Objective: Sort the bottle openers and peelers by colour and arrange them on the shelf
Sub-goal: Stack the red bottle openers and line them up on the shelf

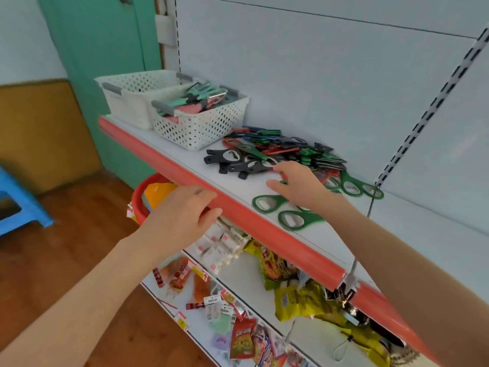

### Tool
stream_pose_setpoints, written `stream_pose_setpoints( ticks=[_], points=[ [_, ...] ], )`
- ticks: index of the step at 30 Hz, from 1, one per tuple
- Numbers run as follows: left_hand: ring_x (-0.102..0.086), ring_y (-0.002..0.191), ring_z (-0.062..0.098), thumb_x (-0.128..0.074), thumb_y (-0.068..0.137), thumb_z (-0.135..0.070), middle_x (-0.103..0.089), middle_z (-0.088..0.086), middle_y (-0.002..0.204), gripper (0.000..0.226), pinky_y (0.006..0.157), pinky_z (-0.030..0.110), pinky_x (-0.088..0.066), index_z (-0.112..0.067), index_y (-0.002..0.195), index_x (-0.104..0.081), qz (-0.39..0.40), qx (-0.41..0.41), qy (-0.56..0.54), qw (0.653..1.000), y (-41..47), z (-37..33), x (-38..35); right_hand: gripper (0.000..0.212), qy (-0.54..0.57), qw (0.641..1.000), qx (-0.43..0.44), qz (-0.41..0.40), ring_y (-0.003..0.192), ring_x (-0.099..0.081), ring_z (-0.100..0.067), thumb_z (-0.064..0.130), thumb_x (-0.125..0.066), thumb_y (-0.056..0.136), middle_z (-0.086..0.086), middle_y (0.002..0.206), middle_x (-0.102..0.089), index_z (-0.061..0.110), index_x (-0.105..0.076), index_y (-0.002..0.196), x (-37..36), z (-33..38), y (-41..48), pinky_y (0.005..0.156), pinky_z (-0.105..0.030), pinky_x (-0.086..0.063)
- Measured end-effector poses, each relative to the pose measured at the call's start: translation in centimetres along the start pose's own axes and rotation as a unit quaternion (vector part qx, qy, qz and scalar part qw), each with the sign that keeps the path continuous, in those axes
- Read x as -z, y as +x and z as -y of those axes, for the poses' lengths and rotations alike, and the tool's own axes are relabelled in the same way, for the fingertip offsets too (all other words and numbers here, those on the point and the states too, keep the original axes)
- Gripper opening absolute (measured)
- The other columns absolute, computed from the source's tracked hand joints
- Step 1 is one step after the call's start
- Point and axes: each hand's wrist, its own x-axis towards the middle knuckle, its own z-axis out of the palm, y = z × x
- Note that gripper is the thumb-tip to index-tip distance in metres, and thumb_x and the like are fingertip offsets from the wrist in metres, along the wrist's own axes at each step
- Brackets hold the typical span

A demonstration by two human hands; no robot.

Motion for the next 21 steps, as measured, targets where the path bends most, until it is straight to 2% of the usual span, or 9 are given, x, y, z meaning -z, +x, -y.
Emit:
stream_pose_setpoints(
  ticks=[3,6,9,13,17,21],
  points=[
    [-0.052,0.114,0.024,-0.051,0.092,-0.031,-0.059,0.010,0.122,0.042,0.094,0.031,-0.039,-0.008,0.127,-0.054,0.000,0.017,-0.001,1.000,1.3,0.9,0.1,0.034,-0.038,0.999,0.004,-0.028,0.108,-0.052,-0.031,0.023,-0.052,0.092,-0.015,0.116,-0.056,0.000,-0.054,0.116,0.2,-0.3,3.8,0.087,-0.036,-0.040],
    [-0.057,0.105,0.030,-0.048,0.092,-0.039,-0.063,0.014,0.112,0.045,0.088,0.035,-0.044,-0.006,0.121,-0.058,-0.006,0.030,0.008,1.000,3.6,1.8,-0.2,0.026,-0.127,0.991,-0.005,-0.048,0.113,-0.047,-0.033,0.011,-0.049,0.090,-0.017,0.118,-0.055,0.002,-0.055,0.114,0.6,-2.2,7.3,0.091,-0.039,-0.043],
    [-0.057,0.099,0.029,-0.048,0.092,-0.036,-0.063,0.012,0.109,0.041,0.084,0.038,-0.047,-0.007,0.120,-0.058,-0.012,0.030,0.000,0.999,6.2,2.4,-0.7,0.030,-0.190,0.979,-0.006,-0.069,0.110,-0.047,-0.032,-0.001,-0.047,0.088,-0.016,0.115,-0.053,0.005,-0.056,0.116,0.4,-4.1,9.8,0.084,-0.038,-0.044],
    [-0.053,0.104,0.025,-0.049,0.093,-0.032,-0.060,0.009,0.112,0.036,0.088,0.041,-0.044,-0.011,0.122,-0.055,-0.009,0.038,-0.020,0.999,9.3,2.6,-1.7,0.026,-0.213,0.973,0.014,-0.086,0.108,-0.047,-0.031,0.008,-0.051,0.091,-0.015,0.112,-0.053,0.009,-0.055,0.117,0.1,-5.0,11.5,0.080,-0.039,-0.047],
    [-0.052,0.105,0.023,-0.047,0.093,-0.032,-0.058,0.007,0.113,0.036,0.088,0.039,-0.042,-0.013,0.122,-0.054,0.005,0.045,-0.031,0.999,11.2,2.7,-2.8,0.024,-0.311,0.945,0.046,-0.093,0.103,-0.048,-0.028,0.014,-0.053,0.092,-0.009,0.110,-0.054,0.015,-0.053,0.115,-0.5,-5.8,12.3,0.069,-0.033,-0.039],
    [-0.052,0.106,0.022,-0.049,0.092,-0.032,-0.059,0.006,0.116,0.036,0.089,0.035,-0.042,-0.014,0.123,-0.055,-0.014,0.041,-0.076,0.996,12.6,3.3,-3.5,0.022,-0.300,0.945,0.066,-0.115,0.104,-0.049,-0.027,0.013,-0.043,0.096,-0.006,0.109,-0.057,0.015,-0.054,0.115,0.1,-6.2,12.6,0.071,-0.031,-0.035]
  ],
)
